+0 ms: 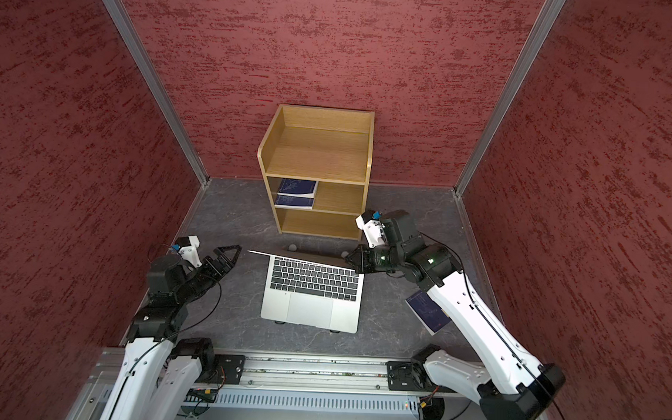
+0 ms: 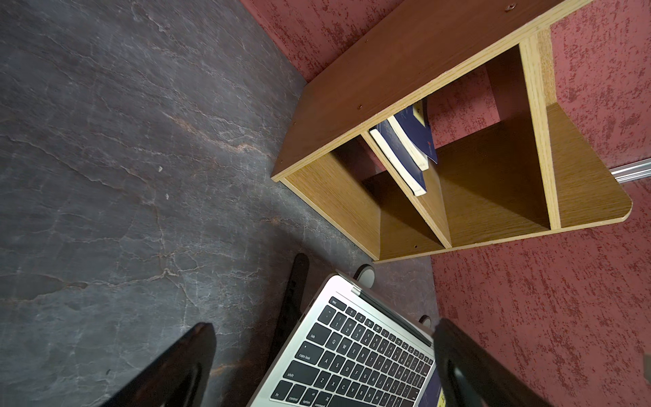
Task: Close the laptop lid and set it aside
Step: Close the lid of the laptop.
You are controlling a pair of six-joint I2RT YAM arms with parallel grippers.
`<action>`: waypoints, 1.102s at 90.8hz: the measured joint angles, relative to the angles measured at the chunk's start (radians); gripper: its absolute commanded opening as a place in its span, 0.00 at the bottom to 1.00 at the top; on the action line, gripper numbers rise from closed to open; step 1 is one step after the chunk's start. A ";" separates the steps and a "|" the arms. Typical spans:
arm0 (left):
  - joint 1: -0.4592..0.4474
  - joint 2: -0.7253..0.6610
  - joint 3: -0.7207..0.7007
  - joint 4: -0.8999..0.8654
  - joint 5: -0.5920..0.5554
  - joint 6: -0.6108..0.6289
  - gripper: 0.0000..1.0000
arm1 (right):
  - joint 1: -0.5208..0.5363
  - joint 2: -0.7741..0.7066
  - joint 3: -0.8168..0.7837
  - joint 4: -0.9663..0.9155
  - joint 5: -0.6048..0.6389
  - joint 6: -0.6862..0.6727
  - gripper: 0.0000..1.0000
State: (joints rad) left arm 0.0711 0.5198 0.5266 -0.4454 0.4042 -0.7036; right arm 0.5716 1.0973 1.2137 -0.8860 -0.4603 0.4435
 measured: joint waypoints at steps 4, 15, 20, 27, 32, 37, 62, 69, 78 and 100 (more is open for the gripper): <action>-0.004 0.003 0.010 -0.006 -0.003 0.000 1.00 | 0.008 -0.016 -0.024 0.011 0.005 0.018 0.00; -0.015 0.005 0.041 -0.017 -0.006 -0.004 1.00 | 0.044 -0.056 -0.089 0.043 0.018 0.057 0.00; -0.019 0.005 0.058 -0.024 -0.006 -0.005 1.00 | 0.060 -0.069 -0.113 0.056 0.029 0.073 0.00; -0.024 0.006 0.082 -0.037 -0.006 -0.006 0.96 | 0.077 -0.087 -0.140 0.072 0.045 0.089 0.00; -0.026 0.011 0.106 -0.056 -0.005 -0.005 0.88 | 0.085 -0.100 -0.159 0.086 0.053 0.101 0.00; -0.028 0.021 0.133 -0.072 0.000 -0.008 0.78 | 0.091 -0.112 -0.179 0.101 0.059 0.111 0.00; -0.142 0.045 0.238 -0.089 0.075 0.016 0.43 | 0.119 -0.122 -0.276 0.171 0.084 0.152 0.00; -0.222 0.070 0.245 -0.086 0.084 0.037 0.29 | 0.125 -0.122 -0.299 0.186 0.088 0.159 0.00; -0.339 0.119 0.248 -0.087 0.080 0.054 0.18 | 0.129 -0.128 -0.322 0.198 0.093 0.167 0.00; -0.529 0.152 0.248 -0.122 0.035 0.073 0.08 | 0.134 -0.152 -0.381 0.248 0.102 0.186 0.00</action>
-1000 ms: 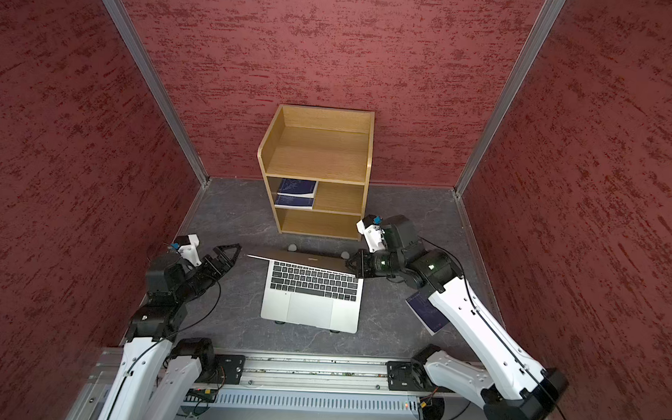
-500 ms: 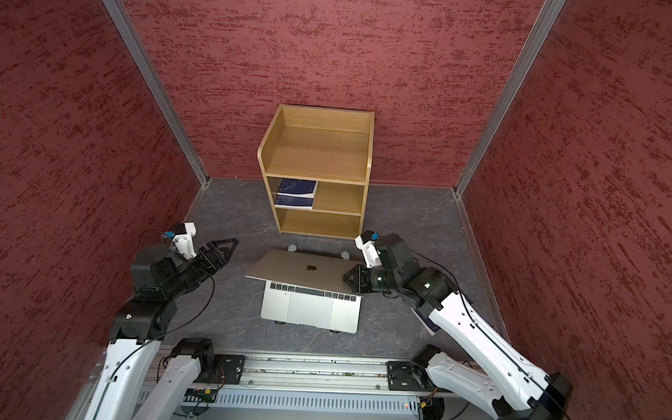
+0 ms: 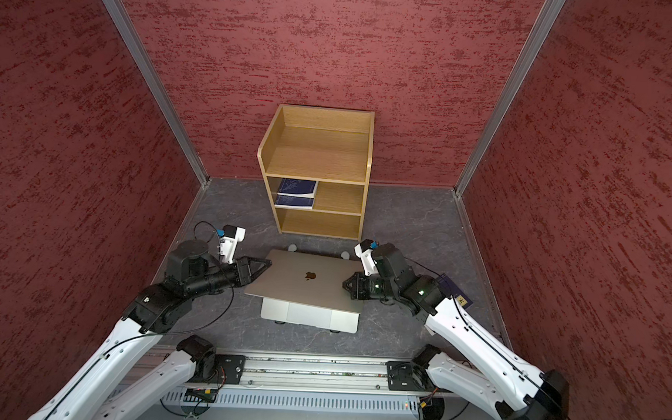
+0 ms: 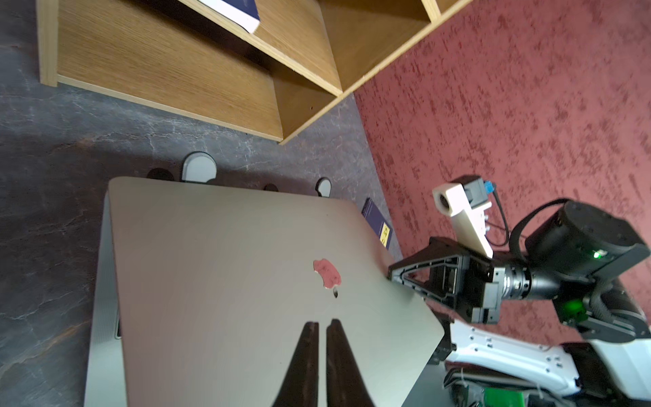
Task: Close the laptop lid and set it aside
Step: Close the lid of the laptop.
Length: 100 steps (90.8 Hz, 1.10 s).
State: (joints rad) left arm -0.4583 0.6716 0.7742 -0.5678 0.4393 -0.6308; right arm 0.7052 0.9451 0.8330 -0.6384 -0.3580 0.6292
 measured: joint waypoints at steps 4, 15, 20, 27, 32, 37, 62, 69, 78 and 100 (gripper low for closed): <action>-0.026 0.000 -0.001 -0.006 -0.005 0.000 0.08 | 0.000 -0.001 -0.010 0.011 0.001 0.004 0.00; -0.087 0.003 -0.010 -0.046 -0.046 -0.001 0.07 | 0.000 -0.005 -0.038 0.038 0.002 0.015 0.00; -0.109 0.003 -0.024 -0.064 -0.076 -0.008 0.06 | 0.000 -0.005 -0.047 0.047 0.003 0.019 0.00; -0.126 0.003 -0.063 -0.081 -0.108 -0.024 0.05 | 0.000 -0.005 -0.056 0.056 0.003 0.022 0.00; -0.133 0.003 -0.096 -0.094 -0.125 -0.040 0.05 | 0.000 -0.005 -0.061 0.061 0.003 0.024 0.00; -0.138 0.002 -0.124 -0.093 -0.136 -0.054 0.05 | 0.001 -0.005 -0.071 0.059 0.003 0.026 0.00; -0.143 -0.044 -0.231 -0.074 -0.183 -0.102 0.06 | 0.001 -0.001 -0.139 0.063 0.002 0.045 0.00; -0.143 -0.047 -0.253 -0.059 -0.190 -0.113 0.06 | 0.001 0.005 -0.151 0.071 0.002 0.048 0.00; -0.143 -0.044 -0.282 -0.042 -0.200 -0.121 0.06 | 0.001 0.017 -0.166 0.084 0.003 0.051 0.00; -0.143 -0.010 -0.333 0.021 -0.229 -0.142 0.07 | 0.002 0.029 -0.229 0.144 0.022 0.061 0.00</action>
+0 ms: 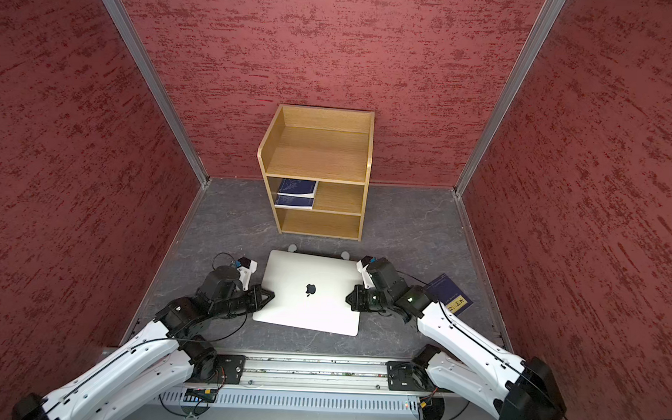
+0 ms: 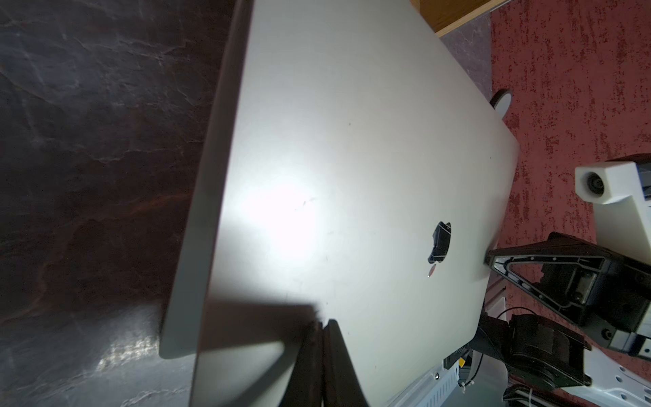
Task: Close the laptop lid and set it aside
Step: Close the lid of the laptop, then pick up the laptop from the computer stand.
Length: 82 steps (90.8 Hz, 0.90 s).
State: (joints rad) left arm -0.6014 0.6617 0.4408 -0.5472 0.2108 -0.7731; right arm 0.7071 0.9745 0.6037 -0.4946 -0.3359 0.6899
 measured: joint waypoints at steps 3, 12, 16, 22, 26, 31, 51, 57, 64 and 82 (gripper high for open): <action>0.000 0.003 -0.009 0.012 -0.005 -0.006 0.08 | 0.000 0.002 -0.010 0.010 0.005 0.002 0.00; 0.000 0.010 -0.046 0.064 -0.014 -0.036 0.11 | 0.000 0.012 -0.039 0.039 0.020 0.003 0.00; 0.000 0.013 -0.058 0.080 -0.020 -0.044 0.13 | 0.000 0.017 -0.050 0.051 0.027 0.006 0.00; 0.000 0.014 -0.074 0.102 -0.036 -0.060 0.14 | 0.001 0.020 -0.065 0.069 0.038 0.006 0.00; 0.000 0.014 -0.082 0.114 -0.043 -0.068 0.16 | 0.001 0.020 -0.074 0.080 0.047 0.007 0.00; 0.000 0.012 -0.092 0.129 -0.058 -0.075 0.18 | 0.001 0.019 -0.084 0.092 0.058 0.007 0.00; 0.001 0.014 -0.127 0.192 -0.095 -0.092 0.26 | 0.002 0.011 -0.122 0.150 0.097 0.011 0.00; 0.003 0.023 -0.132 0.202 -0.104 -0.093 0.32 | 0.002 0.011 -0.130 0.164 0.101 0.013 0.00; 0.008 0.028 -0.132 0.204 -0.113 -0.087 0.39 | 0.003 0.002 -0.132 0.169 0.106 0.014 0.00; 0.033 -0.110 -0.132 0.148 -0.176 -0.061 0.81 | 0.005 -0.227 -0.163 0.149 0.151 0.025 0.62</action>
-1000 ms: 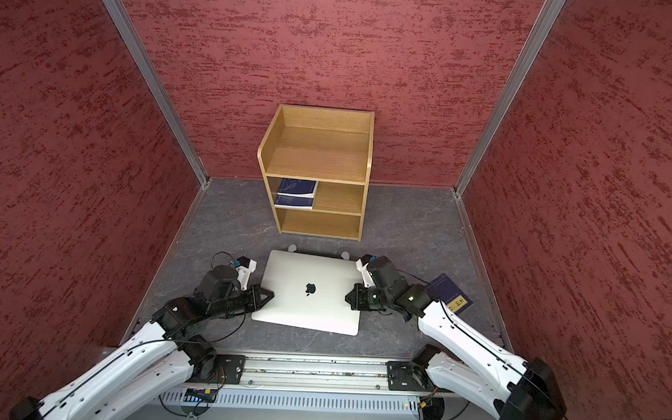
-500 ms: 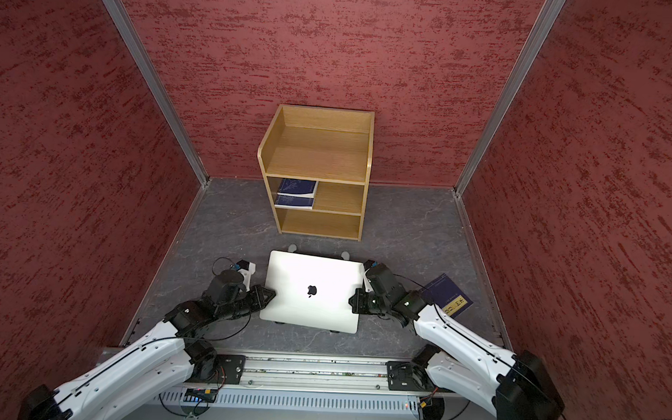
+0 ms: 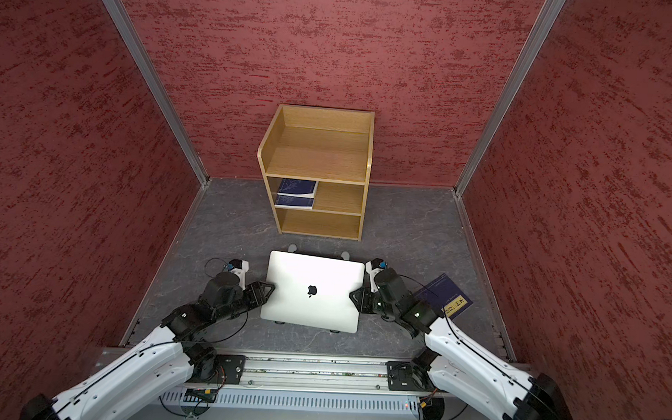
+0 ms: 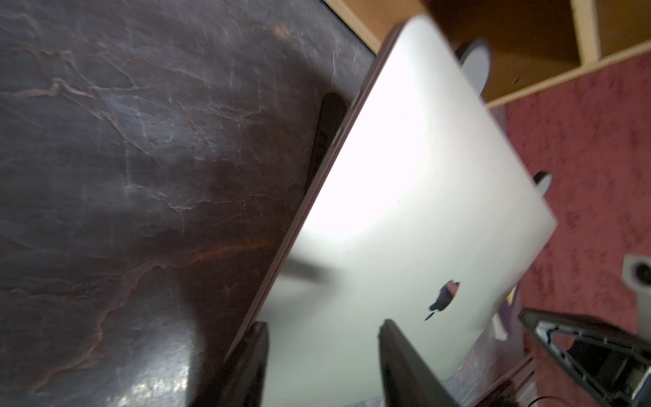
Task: Close the laptop lid and set it aside
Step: Pick up the laptop from the computer stand.
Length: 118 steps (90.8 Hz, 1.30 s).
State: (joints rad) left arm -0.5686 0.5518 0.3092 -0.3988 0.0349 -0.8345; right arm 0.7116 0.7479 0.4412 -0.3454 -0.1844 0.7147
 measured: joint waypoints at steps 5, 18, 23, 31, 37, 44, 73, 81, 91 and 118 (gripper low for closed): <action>0.008 -0.074 0.000 -0.019 -0.025 0.002 0.89 | 0.000 -0.113 -0.019 -0.011 0.023 0.009 0.73; 0.055 -0.228 -0.015 -0.038 -0.060 0.006 1.00 | 0.000 -0.330 -0.087 -0.039 0.085 0.033 0.89; 0.095 -0.253 -0.047 -0.022 -0.044 0.002 1.00 | 0.000 -0.352 -0.129 -0.036 0.094 0.045 0.92; 0.187 -0.238 -0.123 0.031 0.027 -0.004 1.00 | -0.003 -0.335 -0.193 -0.028 0.097 0.059 0.95; 0.273 -0.182 -0.185 0.091 0.105 -0.009 1.00 | -0.013 -0.294 -0.226 -0.009 0.093 0.065 0.95; 0.352 -0.093 -0.233 0.167 0.199 -0.008 1.00 | -0.029 -0.240 -0.253 0.048 0.072 0.070 0.94; 0.401 0.135 -0.280 0.487 0.440 0.026 0.98 | -0.116 0.016 -0.360 0.437 -0.113 0.106 0.83; 0.392 0.137 -0.282 0.521 0.455 0.035 0.98 | -0.122 0.068 -0.361 0.537 -0.156 0.113 0.82; 0.367 0.137 -0.282 0.557 0.455 0.040 0.98 | -0.129 0.117 -0.370 0.647 -0.194 0.120 0.81; 0.296 0.263 -0.281 0.663 0.436 0.047 0.98 | -0.141 0.259 -0.374 0.830 -0.256 0.128 0.73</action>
State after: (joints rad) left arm -0.2729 0.8146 0.0280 0.2646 0.4709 -0.7876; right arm 0.5709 1.0069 0.0673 0.4850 -0.4408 0.8429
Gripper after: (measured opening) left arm 0.978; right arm 0.750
